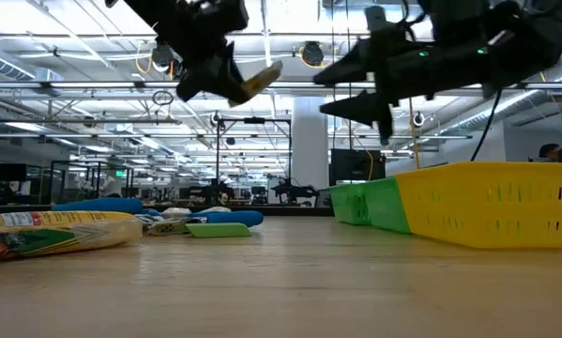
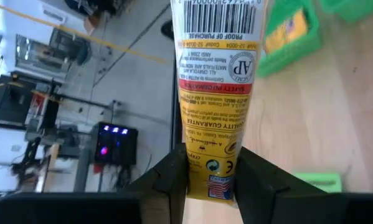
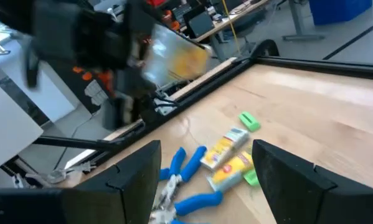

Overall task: Pick & Place School Supplies
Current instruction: Put the yellow crayon box into the top green bin

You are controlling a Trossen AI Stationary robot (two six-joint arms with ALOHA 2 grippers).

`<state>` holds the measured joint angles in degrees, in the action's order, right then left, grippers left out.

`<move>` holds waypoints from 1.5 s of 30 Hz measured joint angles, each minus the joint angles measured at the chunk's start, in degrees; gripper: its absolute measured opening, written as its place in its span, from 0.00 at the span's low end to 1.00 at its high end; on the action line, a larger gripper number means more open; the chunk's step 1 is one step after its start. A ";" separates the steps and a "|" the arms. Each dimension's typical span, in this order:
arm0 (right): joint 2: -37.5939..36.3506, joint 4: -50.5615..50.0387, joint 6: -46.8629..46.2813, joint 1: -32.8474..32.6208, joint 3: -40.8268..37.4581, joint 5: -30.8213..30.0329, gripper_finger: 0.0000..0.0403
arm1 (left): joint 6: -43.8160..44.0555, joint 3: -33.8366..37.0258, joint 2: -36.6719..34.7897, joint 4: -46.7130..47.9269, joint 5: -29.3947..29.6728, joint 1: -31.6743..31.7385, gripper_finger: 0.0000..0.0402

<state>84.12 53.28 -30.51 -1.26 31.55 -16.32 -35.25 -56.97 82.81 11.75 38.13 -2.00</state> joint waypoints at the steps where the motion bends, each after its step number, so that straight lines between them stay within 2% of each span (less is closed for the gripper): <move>1: 1.09 0.00 0.54 0.00 1.33 0.04 0.60 | -0.50 0.00 0.84 0.34 1.04 0.00 0.28; 7: 6.59 0.02 1.81 0.88 7.38 -0.01 0.60 | -4.61 0.00 6.63 0.14 8.70 -0.52 0.28; 12: 9.27 1.86 0.71 1.70 8.38 -0.08 0.60 | -7.09 0.02 10.52 -0.08 14.69 -1.90 0.28; 24: 10.64 1.64 -1.83 3.02 8.46 -0.09 0.60 | -9.18 0.02 12.39 -8.68 15.02 -2.08 0.28; 35: 10.66 1.35 -1.61 3.19 8.41 -0.09 0.60 | -14.38 0.02 12.39 -15.43 12.69 -4.15 0.28; 39: 10.66 1.71 -1.63 3.19 8.41 0.07 0.54 | -13.52 0.02 12.39 -15.43 10.34 -4.13 0.28; 45: 10.66 1.77 -1.63 3.15 8.41 0.26 0.39 | -12.64 0.02 12.41 -15.35 10.30 -4.13 0.28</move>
<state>94.78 55.05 -32.14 1.89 39.97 -16.05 -47.89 -56.95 95.22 -3.60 48.42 -6.13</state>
